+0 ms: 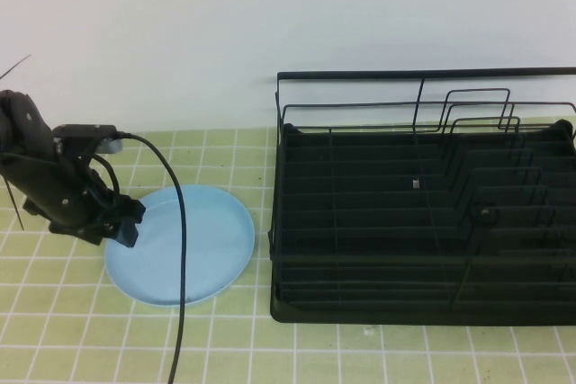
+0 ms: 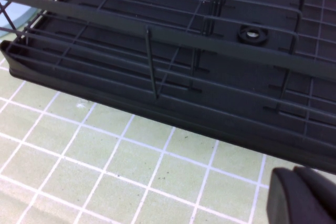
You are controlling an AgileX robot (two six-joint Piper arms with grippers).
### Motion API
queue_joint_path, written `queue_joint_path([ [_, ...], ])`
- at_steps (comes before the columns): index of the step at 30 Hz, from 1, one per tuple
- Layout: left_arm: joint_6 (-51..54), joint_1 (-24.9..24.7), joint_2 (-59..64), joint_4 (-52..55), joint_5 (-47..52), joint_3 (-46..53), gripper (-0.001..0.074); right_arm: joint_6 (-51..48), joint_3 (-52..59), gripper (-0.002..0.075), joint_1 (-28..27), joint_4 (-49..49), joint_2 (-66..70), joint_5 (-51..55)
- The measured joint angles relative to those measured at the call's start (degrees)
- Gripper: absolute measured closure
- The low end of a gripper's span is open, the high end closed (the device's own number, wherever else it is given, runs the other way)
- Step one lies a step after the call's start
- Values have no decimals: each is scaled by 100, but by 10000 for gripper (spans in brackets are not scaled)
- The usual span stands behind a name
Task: Place plate on rack
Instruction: Pick up the plate from the table
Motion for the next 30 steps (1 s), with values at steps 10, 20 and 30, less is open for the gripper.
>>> queue_joint_path([
  [10, 11, 0, 48, -143, -20, 0, 497, 0, 0, 729, 0, 0, 0, -12],
  [20, 11, 0, 58, -130, -85, 0, 497, 0, 0, 729, 0, 0, 0, -12],
  [30, -128, 0, 267, -42, 33, 0, 528, 0, 0, 729, 0, 0, 0, -12],
])
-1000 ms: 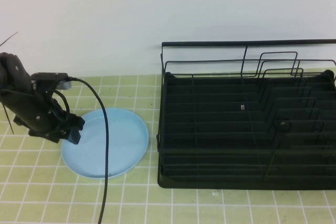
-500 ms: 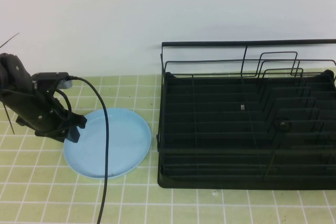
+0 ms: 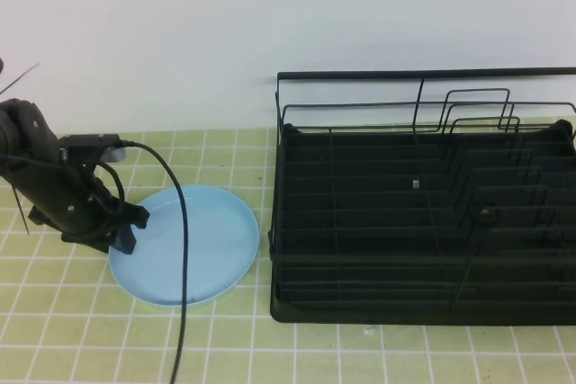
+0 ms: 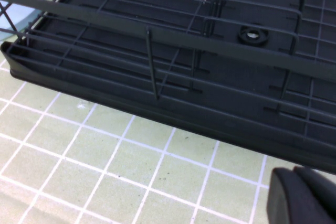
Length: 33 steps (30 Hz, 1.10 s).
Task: Place plate on rack
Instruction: Pick up the plate from the table
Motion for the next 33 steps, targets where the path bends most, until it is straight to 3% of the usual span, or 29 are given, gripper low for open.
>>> queue_joint_path([
  [5, 0, 0, 63, 11, 51, 0, 596, 0, 0, 729, 0, 0, 0, 0],
  [10, 0, 0, 63, 24, 2, 0, 734, 0, 0, 729, 0, 0, 0, 0],
  [33, -124, 0, -411, -392, -198, -571, 735, 0, 0, 729, 0, 0, 0, 0],
])
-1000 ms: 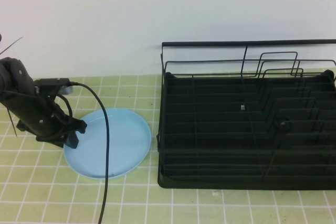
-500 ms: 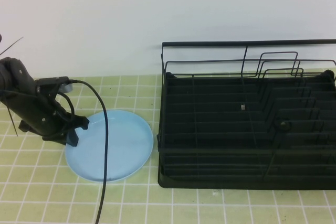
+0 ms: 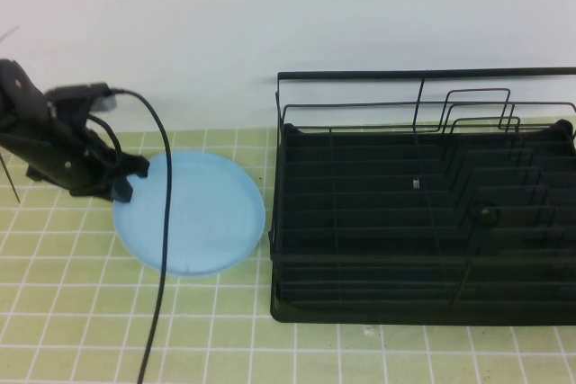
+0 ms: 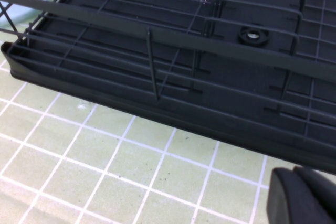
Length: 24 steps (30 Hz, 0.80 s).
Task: Place plate on rack
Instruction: Pick up the plate from the table, then hand over the plate
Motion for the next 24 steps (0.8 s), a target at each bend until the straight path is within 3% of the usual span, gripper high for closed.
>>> queue_joint_path([
  [10, 81, 3, -847, -212, -518, -11, 735, 0, 0, 729, 0, 0, 0, -22],
  [15, 955, 3, -1470, -1712, -651, -11, 735, 0, 0, 729, 0, 303, 0, -100],
  [20, 2543, -231, -2018, -3741, -398, 2, 735, -253, 0, 729, 0, 1814, 0, -100],
  [24, 3136, -787, -2339, -4348, -454, 2, 735, -2283, -62, 711, 0, 4212, 0, -184],
])
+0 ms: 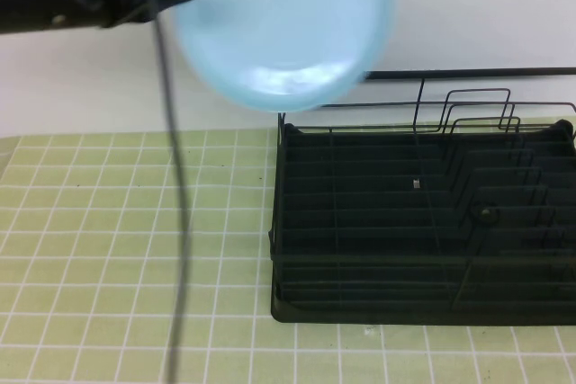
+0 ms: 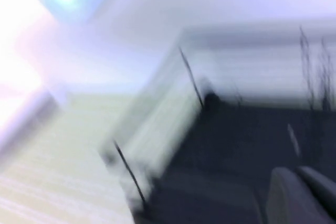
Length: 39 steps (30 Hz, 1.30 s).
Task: Place plate on rack
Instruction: Hand over the plate
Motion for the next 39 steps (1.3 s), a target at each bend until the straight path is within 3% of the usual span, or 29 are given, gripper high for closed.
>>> queue_joint_path([
  [2, 103, -354, -104, -59, -138, 0, 735, -917, -112, 641, 0, 1131, 0, 69],
  [4, 160, -788, -156, -91, -320, 0, 735, -1464, -276, 498, 0, 2113, 0, 121],
  [6, 228, -1224, -169, -328, -388, 0, 735, -1469, -500, 324, 0, 2414, 0, 121],
  [8, 485, -1576, -169, -678, -398, 0, 735, -1261, -760, 215, 0, 2414, 0, 138],
  [13, 1180, -2443, -169, -1330, -797, 0, 735, -742, -1229, 190, 0, 2414, 0, -44],
  [18, 1393, -2980, -169, -1443, -1078, 0, 735, -719, -1357, 190, 0, 2414, 0, -615],
  [21, 1539, -3126, -169, -1668, -1031, 0, 734, -719, -1357, 211, 0, 2407, 0, -694],
  [23, 1668, -3197, -169, -1775, -977, 0, 734, -719, -1357, 281, 0, 2407, 0, -694],
  [28, 2297, -3271, -169, -2258, -529, 0, 735, -718, -1357, 588, 0, 2407, 0, -654],
  [31, 2558, -3271, -169, -2515, -289, 0, 734, -708, -1357, 729, 0, 2407, 0, -593],
  [36, 2811, -3271, -169, -2543, -105, 0, 722, -969, -1357, 729, 0, 2407, 0, -584],
  [39, 3044, -3259, -169, -2543, 103, 0, 584, -1499, -1357, 729, 0, 2407, 0, -548],
])
